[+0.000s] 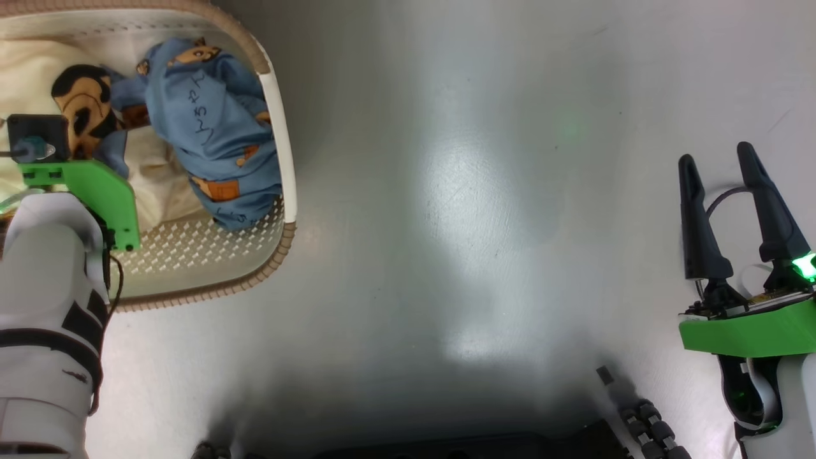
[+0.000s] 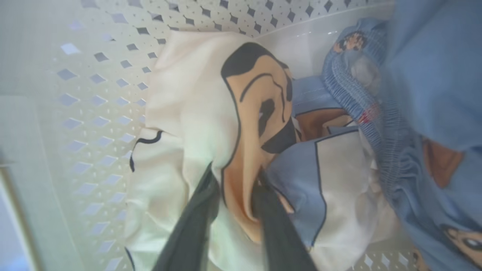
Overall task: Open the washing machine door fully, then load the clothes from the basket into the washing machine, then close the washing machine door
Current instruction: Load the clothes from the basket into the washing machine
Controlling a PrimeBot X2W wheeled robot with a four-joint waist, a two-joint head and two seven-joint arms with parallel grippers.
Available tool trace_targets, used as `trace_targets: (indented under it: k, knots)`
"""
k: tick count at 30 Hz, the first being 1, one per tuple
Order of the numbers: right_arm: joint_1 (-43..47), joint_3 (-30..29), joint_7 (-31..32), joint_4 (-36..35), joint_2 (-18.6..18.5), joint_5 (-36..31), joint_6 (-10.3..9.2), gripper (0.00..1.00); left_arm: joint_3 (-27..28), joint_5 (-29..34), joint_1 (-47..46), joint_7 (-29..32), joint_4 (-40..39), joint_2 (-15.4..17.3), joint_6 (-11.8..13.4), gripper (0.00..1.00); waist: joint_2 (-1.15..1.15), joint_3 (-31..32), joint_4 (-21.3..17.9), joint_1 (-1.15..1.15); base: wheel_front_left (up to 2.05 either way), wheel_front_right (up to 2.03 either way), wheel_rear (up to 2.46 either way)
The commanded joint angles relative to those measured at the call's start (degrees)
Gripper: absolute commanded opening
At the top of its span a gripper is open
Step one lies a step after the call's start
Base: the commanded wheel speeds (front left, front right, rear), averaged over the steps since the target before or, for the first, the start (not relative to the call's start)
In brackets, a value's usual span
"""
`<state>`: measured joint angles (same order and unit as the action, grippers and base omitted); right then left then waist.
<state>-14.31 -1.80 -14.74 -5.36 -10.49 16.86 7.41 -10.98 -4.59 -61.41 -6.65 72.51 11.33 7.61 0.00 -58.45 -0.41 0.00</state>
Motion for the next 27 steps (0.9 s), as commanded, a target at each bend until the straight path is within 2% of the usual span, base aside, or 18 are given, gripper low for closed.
trace_targets:
  k: [1, 18, 21, 27]
  knots:
    - [2.1, 0.8, -0.3, -1.3, 0.3, 0.3, 0.08, 1.00, 1.0, -0.6, 1.5, -0.7, 0.0, 2.6, -0.1, 0.00, 0.00, 0.7, -0.1, 0.00, 0.00, 0.00, 0.00]
    - [1.4, 2.0, -0.3, 1.4, 0.4, 0.4, 0.08, 1.00, 2.9, -5.0, 10.1, -8.1, -1.3, 3.0, -2.3, 0.00, 0.00, 13.0, 0.2, 0.00, 0.00, 0.00, 0.00]
    - [1.2, 2.5, -0.3, 2.1, 0.6, 0.4, 0.08, 1.00, 3.7, -5.8, 12.8, -8.3, -6.2, 3.3, -3.1, 0.00, 0.00, 16.0, 0.3, 0.00, 0.00, 0.00, 0.00]
    - [1.8, 4.0, -0.3, 3.5, 1.0, 0.6, 0.08, 1.00, 5.2, -6.4, 18.8, -8.3, -14.4, 3.2, -3.0, 0.00, 0.00, 20.6, 0.5, 0.00, 0.00, 0.00, 0.00]
